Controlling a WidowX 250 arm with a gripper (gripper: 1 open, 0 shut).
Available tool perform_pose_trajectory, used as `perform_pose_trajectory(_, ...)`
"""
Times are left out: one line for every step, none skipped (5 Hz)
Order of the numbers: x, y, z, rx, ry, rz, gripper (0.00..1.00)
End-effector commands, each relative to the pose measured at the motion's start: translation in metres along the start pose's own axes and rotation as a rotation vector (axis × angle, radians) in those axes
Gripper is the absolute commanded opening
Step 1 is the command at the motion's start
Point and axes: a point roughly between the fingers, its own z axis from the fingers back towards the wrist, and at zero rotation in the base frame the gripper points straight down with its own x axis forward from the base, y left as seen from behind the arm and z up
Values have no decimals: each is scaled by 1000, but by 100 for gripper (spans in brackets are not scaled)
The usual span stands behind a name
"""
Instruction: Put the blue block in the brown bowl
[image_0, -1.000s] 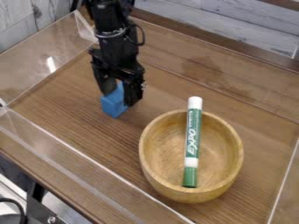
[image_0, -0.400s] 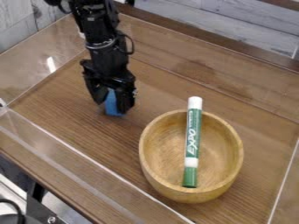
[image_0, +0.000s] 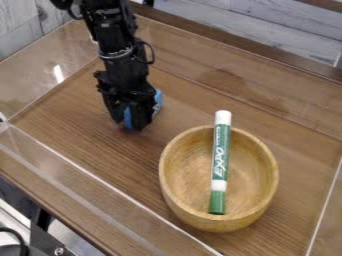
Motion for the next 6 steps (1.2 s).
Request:
perform_pose_trajectory(7, -1, 6, 4, -27, -19, 0)
perform_pose_trajectory(8, -3, 5, -3, -26, -30, 0)
perform_pose_trajectory(9, -5, 5, -9, -26, -39, 0)
perform_pose_trajectory(10, -7, 5, -16, -25, -48, 0)
perform_pose_trajectory(11, -8, 5, -22, -24, -55, 0)
perform_pose_trajectory(12, -10, 6, -28, -24, -61, 0)
